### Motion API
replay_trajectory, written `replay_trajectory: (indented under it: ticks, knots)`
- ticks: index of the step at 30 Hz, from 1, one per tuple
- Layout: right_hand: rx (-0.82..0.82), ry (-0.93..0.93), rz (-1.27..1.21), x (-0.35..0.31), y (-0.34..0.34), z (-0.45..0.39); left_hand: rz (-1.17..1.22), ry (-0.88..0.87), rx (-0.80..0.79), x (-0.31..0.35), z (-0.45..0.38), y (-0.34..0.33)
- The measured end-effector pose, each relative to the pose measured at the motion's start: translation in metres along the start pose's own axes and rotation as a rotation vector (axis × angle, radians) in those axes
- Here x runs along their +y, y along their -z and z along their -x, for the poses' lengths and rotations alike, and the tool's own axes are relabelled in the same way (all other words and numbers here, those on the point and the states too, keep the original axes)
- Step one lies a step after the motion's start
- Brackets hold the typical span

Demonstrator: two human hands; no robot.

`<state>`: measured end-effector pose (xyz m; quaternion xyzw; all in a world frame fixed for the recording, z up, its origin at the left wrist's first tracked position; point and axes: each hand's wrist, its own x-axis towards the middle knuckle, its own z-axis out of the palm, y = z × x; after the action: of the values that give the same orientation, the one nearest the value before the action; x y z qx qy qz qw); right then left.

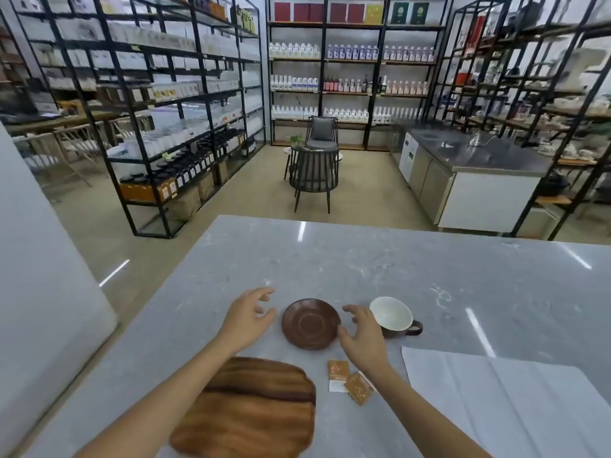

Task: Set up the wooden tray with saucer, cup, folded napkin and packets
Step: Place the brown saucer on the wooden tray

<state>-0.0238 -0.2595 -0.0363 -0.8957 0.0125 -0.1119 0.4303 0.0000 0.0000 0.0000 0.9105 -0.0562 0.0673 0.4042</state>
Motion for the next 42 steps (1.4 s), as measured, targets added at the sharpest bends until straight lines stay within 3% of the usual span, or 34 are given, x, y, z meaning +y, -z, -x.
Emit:
replay_trajectory:
  ticks: [4,10,15,27,42]
  knots:
    - [-0.081,-0.170,-0.003,0.019,-0.018,-0.019,0.046,0.154,-0.152,-0.023,-0.021,-0.018]
    - [-0.159,-0.334,-0.060,0.039,-0.046,-0.039,0.111,0.240,-0.282,-0.058,-0.049,-0.049]
    - [-0.139,-0.418,-0.087,0.051,-0.059,-0.048,0.285,0.327,-0.299,-0.074,-0.062,-0.070]
    - [-0.104,-0.398,-0.070,0.047,-0.060,-0.046,0.394,0.348,-0.272,-0.078,-0.063,-0.086]
    - [-0.158,-0.248,-0.228,0.001,-0.027,-0.003,0.438,0.303,-0.113,-0.037,0.010,-0.024]
